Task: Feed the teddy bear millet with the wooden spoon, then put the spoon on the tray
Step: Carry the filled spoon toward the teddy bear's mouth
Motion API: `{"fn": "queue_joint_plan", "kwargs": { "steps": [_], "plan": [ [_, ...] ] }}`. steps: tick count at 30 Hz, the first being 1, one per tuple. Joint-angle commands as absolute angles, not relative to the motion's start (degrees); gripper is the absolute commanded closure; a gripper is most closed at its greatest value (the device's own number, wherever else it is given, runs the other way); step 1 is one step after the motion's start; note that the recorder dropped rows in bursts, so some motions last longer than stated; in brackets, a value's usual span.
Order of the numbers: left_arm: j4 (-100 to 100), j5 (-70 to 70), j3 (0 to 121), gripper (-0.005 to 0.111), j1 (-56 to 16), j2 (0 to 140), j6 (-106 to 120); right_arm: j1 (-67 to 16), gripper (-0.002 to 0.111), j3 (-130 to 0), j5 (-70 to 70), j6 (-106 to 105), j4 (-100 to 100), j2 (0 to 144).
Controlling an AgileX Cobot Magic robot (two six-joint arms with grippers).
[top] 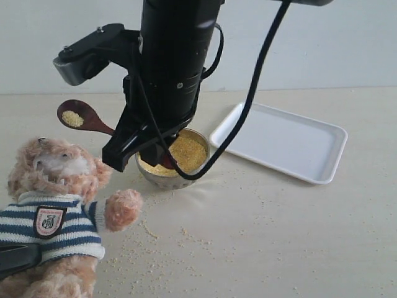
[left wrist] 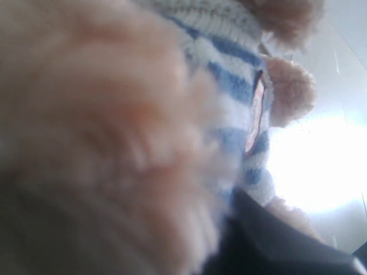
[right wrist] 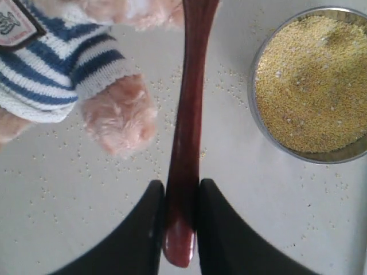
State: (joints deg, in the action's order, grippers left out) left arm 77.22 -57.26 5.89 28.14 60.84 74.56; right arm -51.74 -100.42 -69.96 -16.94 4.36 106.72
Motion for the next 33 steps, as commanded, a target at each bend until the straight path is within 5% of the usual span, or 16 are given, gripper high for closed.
{"fn": "queue_joint_plan", "kwargs": {
  "steps": [1, 11, 33],
  "plan": [
    [78.62, -58.42, 5.88, 0.102, 28.37, 60.43, 75.02, -51.97, 0.108, -100.54, -69.96, -15.4, 3.61, 103.39],
    [78.62, -58.42, 5.88, 0.102, 28.37, 60.43, 75.02, -51.97, 0.108, -90.25, -69.96, -15.11, 4.35, 100.37],
    [78.62, -58.42, 5.88, 0.102, 28.37, 60.43, 75.02, -59.09, 0.108, -92.24, -69.96, -14.67, -4.37, 100.64]
  ]
}}
